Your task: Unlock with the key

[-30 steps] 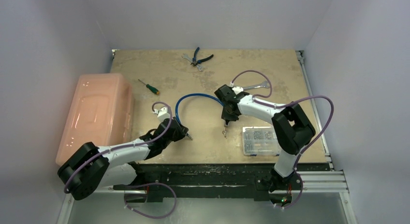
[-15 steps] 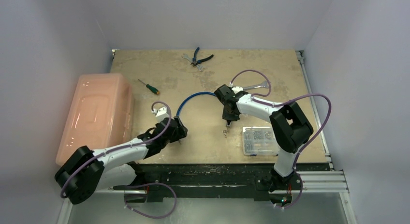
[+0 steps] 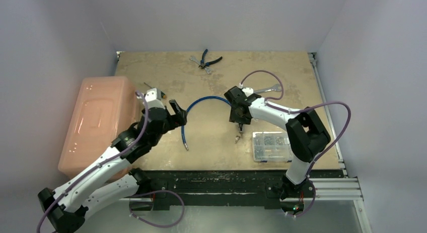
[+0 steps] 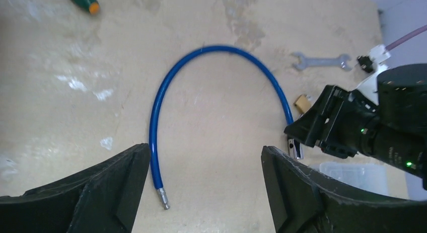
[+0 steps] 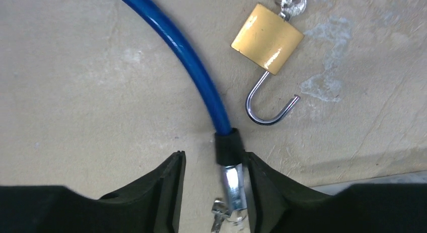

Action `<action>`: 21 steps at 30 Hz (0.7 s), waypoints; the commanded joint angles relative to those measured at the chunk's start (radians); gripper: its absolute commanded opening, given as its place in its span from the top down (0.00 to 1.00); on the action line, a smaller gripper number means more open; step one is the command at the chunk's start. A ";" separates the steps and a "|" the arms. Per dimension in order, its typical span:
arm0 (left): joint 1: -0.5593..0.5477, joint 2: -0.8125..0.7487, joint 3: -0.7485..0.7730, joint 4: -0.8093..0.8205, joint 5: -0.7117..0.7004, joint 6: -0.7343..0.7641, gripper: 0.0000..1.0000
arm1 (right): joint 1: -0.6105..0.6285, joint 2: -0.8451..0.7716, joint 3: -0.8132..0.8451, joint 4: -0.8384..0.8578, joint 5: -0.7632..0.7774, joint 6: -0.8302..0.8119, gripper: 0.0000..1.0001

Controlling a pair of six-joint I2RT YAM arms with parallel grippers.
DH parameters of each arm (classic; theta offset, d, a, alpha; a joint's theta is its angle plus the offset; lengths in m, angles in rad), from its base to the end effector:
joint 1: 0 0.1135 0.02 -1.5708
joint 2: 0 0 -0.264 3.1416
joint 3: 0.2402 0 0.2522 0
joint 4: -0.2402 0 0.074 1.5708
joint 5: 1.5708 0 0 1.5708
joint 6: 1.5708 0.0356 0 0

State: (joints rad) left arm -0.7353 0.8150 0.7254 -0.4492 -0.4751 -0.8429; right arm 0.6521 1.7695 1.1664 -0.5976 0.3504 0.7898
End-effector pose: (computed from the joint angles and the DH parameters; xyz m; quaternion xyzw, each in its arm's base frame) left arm 0.1436 -0.1080 0.2892 -0.1614 0.8379 -0.1961 0.4831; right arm 0.2830 0.2007 0.1826 0.0986 0.9634 -0.0091 0.2492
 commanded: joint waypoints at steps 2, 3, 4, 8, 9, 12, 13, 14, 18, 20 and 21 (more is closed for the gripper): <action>0.004 -0.071 0.137 -0.173 -0.144 0.250 0.13 | -0.006 -0.084 0.019 0.020 0.020 -0.027 0.37; 0.003 -0.074 0.140 -0.178 -0.172 0.280 0.12 | -0.005 -0.085 0.026 0.013 0.020 -0.031 0.32; 0.004 -0.076 0.141 -0.181 -0.192 0.307 0.11 | -0.005 -0.087 0.033 0.006 0.021 -0.035 0.27; 0.003 -0.093 0.097 -0.134 -0.223 0.368 0.09 | -0.005 -0.104 0.064 -0.022 0.028 -0.047 0.16; 0.003 -0.103 0.081 -0.108 -0.214 0.378 0.09 | -0.005 -0.113 0.072 -0.027 0.031 -0.050 0.13; 0.003 -0.122 0.054 -0.053 -0.175 0.406 0.09 | -0.005 -0.151 0.095 -0.032 0.031 -0.070 0.02; 0.004 -0.126 0.054 -0.047 -0.173 0.413 0.09 | -0.005 -0.177 0.103 -0.028 0.030 -0.080 0.01; 0.004 -0.129 0.051 -0.042 -0.177 0.420 0.09 | -0.005 -0.200 0.106 -0.021 0.028 -0.094 0.01; 0.003 -0.151 0.049 -0.047 -0.212 0.421 0.07 | -0.004 -0.321 0.097 0.063 0.023 -0.177 0.01; 0.004 -0.166 0.046 -0.043 -0.209 0.425 0.07 | -0.004 -0.398 0.069 0.127 -0.002 -0.224 0.01; 0.003 -0.173 0.042 -0.036 -0.205 0.430 0.06 | -0.003 -0.443 0.044 0.170 -0.011 -0.244 0.01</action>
State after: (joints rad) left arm -0.7353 0.6746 0.7712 -0.5373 -0.6609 -0.4519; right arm 0.6521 1.4803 1.2194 -0.5789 0.3492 0.6586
